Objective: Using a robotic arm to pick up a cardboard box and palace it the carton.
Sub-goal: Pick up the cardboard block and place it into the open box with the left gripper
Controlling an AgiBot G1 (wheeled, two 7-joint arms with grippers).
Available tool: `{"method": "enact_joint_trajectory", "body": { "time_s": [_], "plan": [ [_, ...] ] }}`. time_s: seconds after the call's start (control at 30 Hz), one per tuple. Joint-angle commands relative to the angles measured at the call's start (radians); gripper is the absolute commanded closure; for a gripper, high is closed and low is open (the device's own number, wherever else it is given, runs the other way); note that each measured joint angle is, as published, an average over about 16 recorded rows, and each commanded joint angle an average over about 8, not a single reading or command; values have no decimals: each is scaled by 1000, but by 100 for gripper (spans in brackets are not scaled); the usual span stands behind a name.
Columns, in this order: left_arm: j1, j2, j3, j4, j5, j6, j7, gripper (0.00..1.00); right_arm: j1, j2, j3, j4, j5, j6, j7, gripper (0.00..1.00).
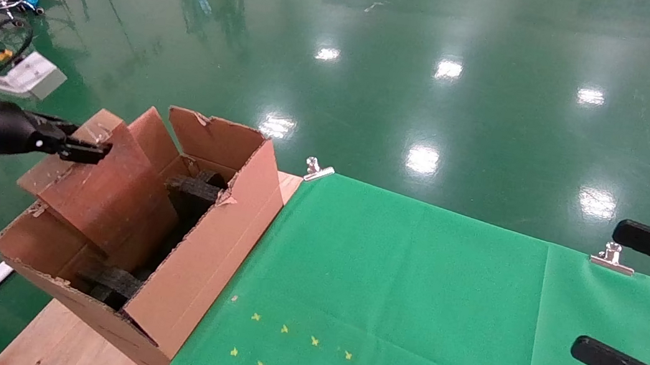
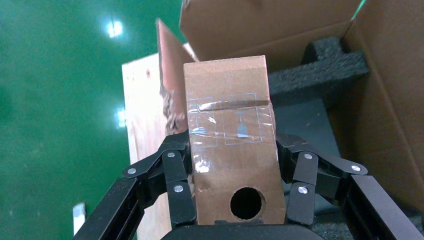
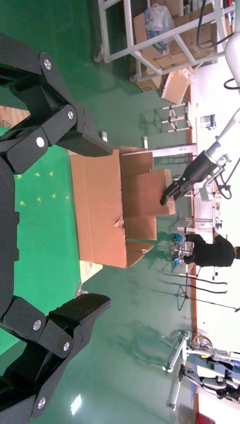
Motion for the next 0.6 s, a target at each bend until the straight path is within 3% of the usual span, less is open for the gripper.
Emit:
{"method": "enact_joint_trajectory", "body": {
  "time_s": [0.03,0.6],
  "plan": [
    [-2,9,4,34,9,-16,11,100,0,0,0,0,0,0,0,0],
    [-5,110,27,258,51,-116,72,100,0,0,0,0,0,0,0,0]
  ]
}}
